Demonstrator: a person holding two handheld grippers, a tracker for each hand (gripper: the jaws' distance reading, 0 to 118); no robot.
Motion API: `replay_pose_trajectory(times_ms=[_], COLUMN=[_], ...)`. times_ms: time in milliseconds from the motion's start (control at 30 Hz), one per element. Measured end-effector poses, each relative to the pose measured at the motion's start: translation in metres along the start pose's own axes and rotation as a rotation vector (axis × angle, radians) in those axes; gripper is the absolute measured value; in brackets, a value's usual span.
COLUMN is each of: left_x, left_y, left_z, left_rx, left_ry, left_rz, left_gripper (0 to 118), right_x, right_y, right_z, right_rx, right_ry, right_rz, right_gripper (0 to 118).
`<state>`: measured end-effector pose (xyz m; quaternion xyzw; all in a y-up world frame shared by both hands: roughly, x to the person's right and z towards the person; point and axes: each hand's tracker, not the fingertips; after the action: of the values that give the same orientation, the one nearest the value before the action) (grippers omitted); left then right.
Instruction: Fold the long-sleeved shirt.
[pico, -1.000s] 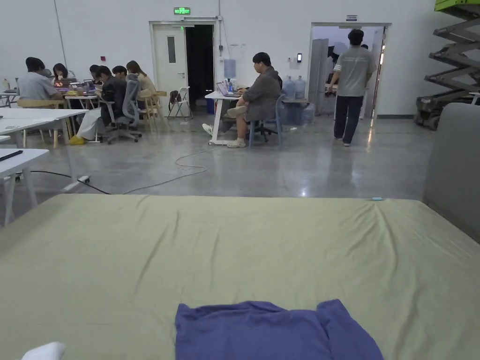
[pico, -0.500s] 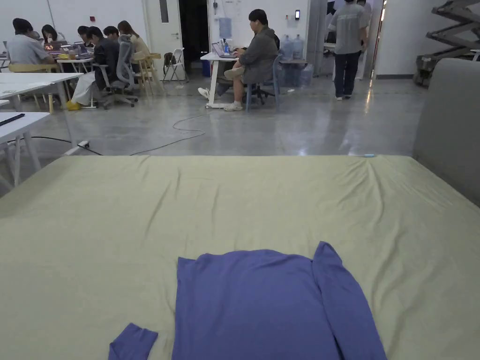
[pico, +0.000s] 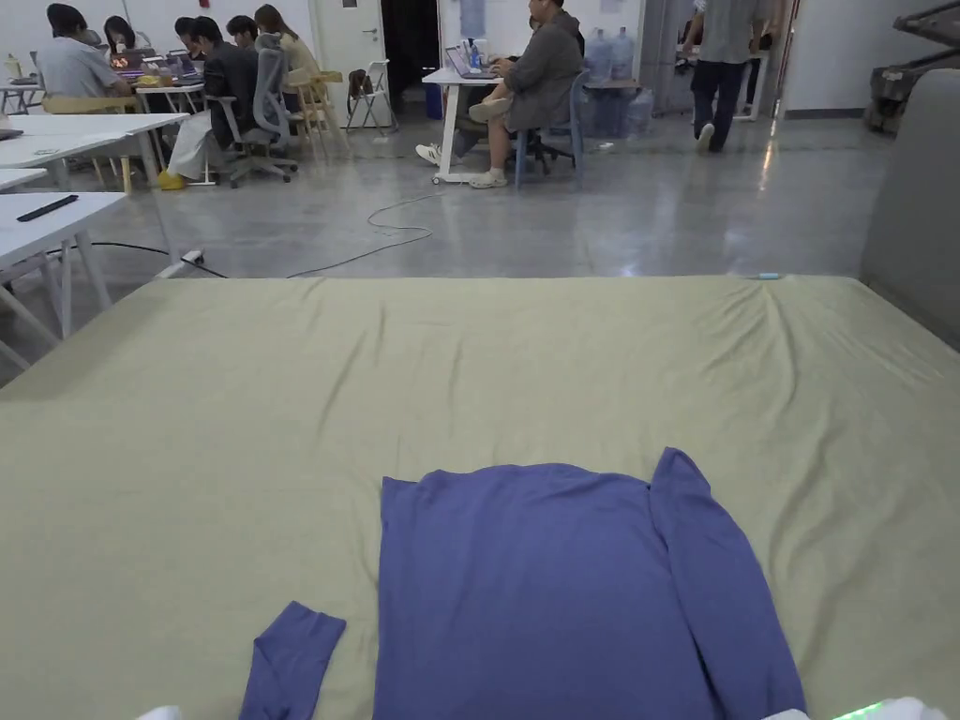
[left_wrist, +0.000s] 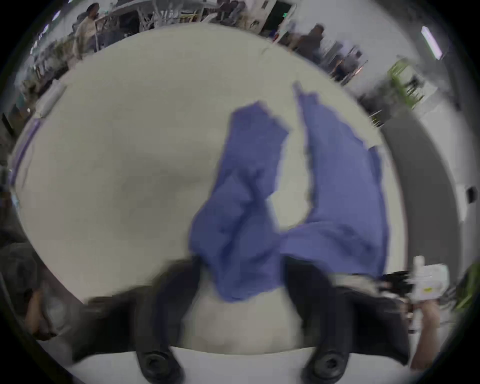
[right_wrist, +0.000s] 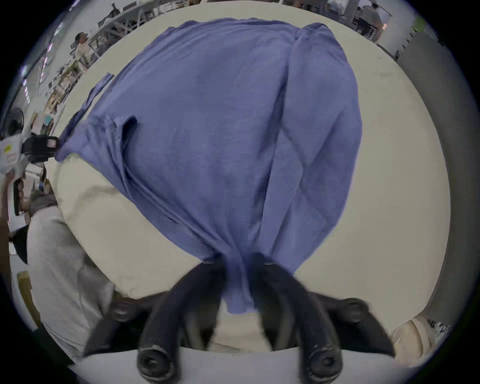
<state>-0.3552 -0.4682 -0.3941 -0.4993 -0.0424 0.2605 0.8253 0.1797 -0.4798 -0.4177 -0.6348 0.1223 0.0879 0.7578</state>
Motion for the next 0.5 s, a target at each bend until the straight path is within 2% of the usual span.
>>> replay_pose_trajectory(times_ms=[33, 67, 133, 233, 267, 300, 333, 367, 400, 433, 467, 500], left_x=[0.004, 0.011, 0.026, 0.049, 0.060, 0.068, 0.076, 0.084, 0.080, 0.081, 0.084, 0.087], left_y=[0.000, -0.002, -0.002, -0.015, -0.024, -0.033, -0.045, -0.056, -0.062, -0.069, -0.077, -0.081], left_z=[0.013, 0.030, 0.061, 0.089, 0.094, 0.096, 0.095, 0.091, 0.083, 0.074, 0.068, 0.062], left_rx=[0.016, 0.054, 0.127, 0.142, 0.130, 0.104, 0.080, 0.060, 0.033, 0.010, 0.000, -0.023], left_ry=[-0.023, -0.038, -0.062, -0.080, -0.077, -0.054, -0.002, 0.044, 0.078, 0.096, 0.085, 0.059], left_rz=[0.022, 0.041, 0.024, -0.021, -0.049, -0.080, -0.117, -0.154, -0.173, -0.184, -0.183, -0.174], left_gripper=[118, 118, 118, 117, 111, 96, 65, 27, 15, 15, 0, 0], right_x=[0.001, 0.002, 0.004, 0.000, -0.003, -0.006, -0.009, -0.015, -0.019, -0.023, -0.028, -0.032], right_y=[-0.003, -0.007, -0.015, -0.030, -0.036, -0.042, -0.049, -0.055, -0.062, -0.068, -0.073, -0.076], right_z=[0.009, 0.020, 0.049, 0.090, 0.101, 0.108, 0.114, 0.118, 0.120, 0.122, 0.121, 0.116], right_rx=[0.037, 0.068, 0.155, 0.233, 0.259, 0.273, 0.286, 0.295, 0.322, 0.348, 0.342, 0.335], right_ry=[-0.007, -0.038, -0.044, -0.019, -0.018, -0.019, -0.012, -0.007, -0.001, 0.005, -0.001, 0.030], right_rz=[0.000, 0.003, 0.015, 0.010, -0.002, -0.017, -0.030, -0.039, -0.048, -0.056, -0.060, -0.127], right_gripper=[80, 104, 105, 105, 105, 105, 102, 81, 81, 71, 27, 0])
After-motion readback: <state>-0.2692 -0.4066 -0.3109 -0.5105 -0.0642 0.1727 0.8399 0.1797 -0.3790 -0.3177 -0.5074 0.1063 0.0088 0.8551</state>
